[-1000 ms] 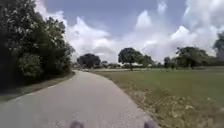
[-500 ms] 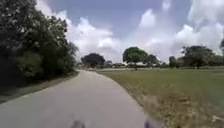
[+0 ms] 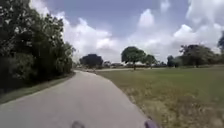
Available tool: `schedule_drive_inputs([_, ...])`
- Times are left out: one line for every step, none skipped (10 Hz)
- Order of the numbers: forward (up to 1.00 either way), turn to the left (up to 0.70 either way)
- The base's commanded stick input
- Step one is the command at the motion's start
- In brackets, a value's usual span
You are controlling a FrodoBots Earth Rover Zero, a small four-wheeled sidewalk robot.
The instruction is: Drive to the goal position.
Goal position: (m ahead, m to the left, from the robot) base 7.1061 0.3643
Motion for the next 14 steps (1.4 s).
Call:
schedule_drive_inputs([0.85,0.14])
schedule_drive_inputs([0.85,0.30])
schedule_drive_inputs([0.85,0.23])
schedule_drive_inputs([0.85,0.02])
schedule_drive_inputs([0.85,0.00])
schedule_drive_inputs([0.85,0.00])
schedule_drive_inputs([0.85,0.00])
schedule_drive_inputs([0.85,0.28])
schedule_drive_inputs([0.85,0.20])
schedule_drive_inputs([0.85,0.04])
schedule_drive_inputs([0.85,0.00])
schedule_drive_inputs([0.85,0.00])
schedule_drive_inputs([0.85,0.00])
schedule_drive_inputs([0.85,0.00])
